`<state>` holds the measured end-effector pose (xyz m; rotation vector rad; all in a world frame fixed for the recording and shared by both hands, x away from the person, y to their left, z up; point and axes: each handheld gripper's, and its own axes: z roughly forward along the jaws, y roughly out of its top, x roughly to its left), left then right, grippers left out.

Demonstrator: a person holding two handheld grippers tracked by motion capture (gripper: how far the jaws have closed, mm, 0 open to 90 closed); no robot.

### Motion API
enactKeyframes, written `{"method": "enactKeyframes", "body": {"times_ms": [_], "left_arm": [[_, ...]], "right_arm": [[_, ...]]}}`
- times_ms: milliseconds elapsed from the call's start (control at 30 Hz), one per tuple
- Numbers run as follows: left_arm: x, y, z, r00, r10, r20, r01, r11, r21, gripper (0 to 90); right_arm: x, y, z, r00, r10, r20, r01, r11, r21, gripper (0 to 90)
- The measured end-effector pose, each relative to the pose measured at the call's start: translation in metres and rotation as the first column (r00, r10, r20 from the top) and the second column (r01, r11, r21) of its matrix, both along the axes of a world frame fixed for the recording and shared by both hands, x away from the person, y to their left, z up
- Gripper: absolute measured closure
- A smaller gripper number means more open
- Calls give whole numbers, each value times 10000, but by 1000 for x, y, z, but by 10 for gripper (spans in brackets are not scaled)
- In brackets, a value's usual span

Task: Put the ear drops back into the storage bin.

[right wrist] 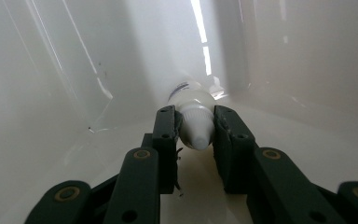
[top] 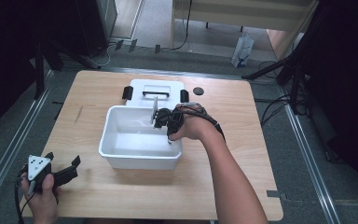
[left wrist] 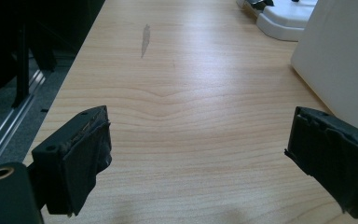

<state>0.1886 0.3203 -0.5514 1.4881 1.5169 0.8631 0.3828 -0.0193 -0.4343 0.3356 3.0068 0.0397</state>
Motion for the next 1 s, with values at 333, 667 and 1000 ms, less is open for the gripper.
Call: {"method": "enactKeyframes", "body": {"times_ms": [333, 667, 1000], "left_arm": [[0, 0, 0, 10000, -34, -4, 34, 10000, -4, 70], [0, 0, 0, 10000, -29, 7, 29, 10000, 11, 70], [0, 0, 0, 10000, -29, -10, 29, 10000, -18, 70]], "right_arm": [[0, 4, -7, 10000, 2, -49, -3, 9998, -194, 720], [0, 5, -8, 9999, 62, -142, -67, 9992, -387, 701], [-3, 3, 4, 9998, -207, 83, 206, 9997, 122, 352]]}}
